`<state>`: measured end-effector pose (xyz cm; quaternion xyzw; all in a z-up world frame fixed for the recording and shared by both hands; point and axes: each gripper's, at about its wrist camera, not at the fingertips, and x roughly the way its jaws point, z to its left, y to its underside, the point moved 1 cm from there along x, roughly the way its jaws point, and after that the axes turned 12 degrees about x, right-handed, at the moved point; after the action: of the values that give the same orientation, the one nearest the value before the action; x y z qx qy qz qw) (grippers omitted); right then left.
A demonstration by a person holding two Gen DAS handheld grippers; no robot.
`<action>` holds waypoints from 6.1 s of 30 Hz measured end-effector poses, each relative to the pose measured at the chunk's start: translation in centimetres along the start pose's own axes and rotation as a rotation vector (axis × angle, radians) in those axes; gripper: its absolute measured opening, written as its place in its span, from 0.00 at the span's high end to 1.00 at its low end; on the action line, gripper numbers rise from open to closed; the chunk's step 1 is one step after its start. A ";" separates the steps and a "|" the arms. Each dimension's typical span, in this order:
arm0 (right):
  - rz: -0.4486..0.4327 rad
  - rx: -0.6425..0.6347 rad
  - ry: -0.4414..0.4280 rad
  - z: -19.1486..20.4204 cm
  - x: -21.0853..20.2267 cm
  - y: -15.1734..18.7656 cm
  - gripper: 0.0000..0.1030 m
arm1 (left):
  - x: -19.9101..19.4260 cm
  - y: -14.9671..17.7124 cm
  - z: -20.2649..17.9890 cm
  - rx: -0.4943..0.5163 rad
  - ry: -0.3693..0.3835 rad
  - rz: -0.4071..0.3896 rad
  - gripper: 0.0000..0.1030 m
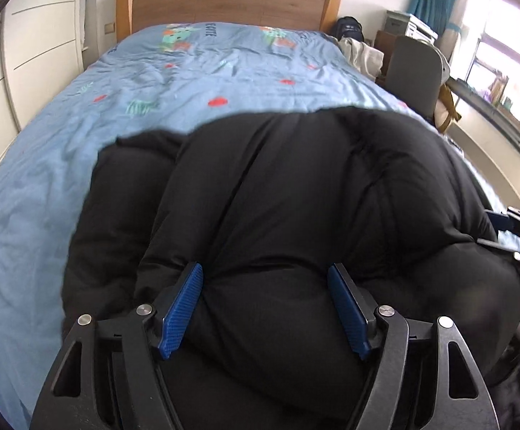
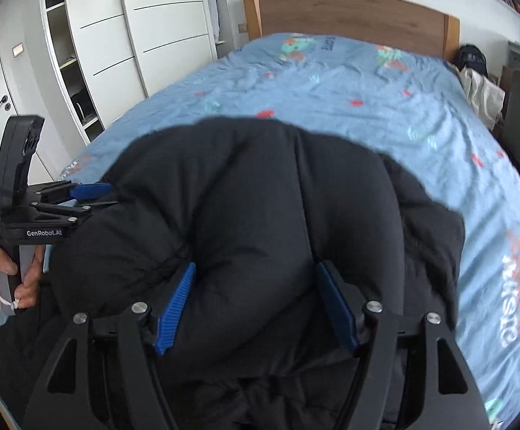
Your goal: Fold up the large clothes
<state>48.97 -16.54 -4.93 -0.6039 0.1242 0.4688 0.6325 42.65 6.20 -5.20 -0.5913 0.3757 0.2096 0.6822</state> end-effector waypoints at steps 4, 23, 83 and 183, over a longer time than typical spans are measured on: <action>0.000 -0.006 0.008 -1.4 1.4 2.0 0.34 | 1.5 1.0 -0.9 0.019 -0.030 0.004 0.30; 0.059 0.011 0.114 -0.6 -1.4 3.5 0.34 | -3.3 3.2 -1.8 -0.035 -0.052 0.063 0.30; -0.134 0.439 0.305 -6.0 -31.5 28.4 0.31 | -28.7 19.9 -6.3 -0.085 -0.440 -0.080 0.13; 0.108 0.642 0.173 -10.8 -22.7 33.4 0.21 | -18.1 30.7 0.2 -0.259 -0.298 0.278 0.02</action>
<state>16.51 -41.73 -12.73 -0.4040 0.3505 0.3857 0.7518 8.88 15.75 -11.41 -0.5790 0.3185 0.4326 0.6133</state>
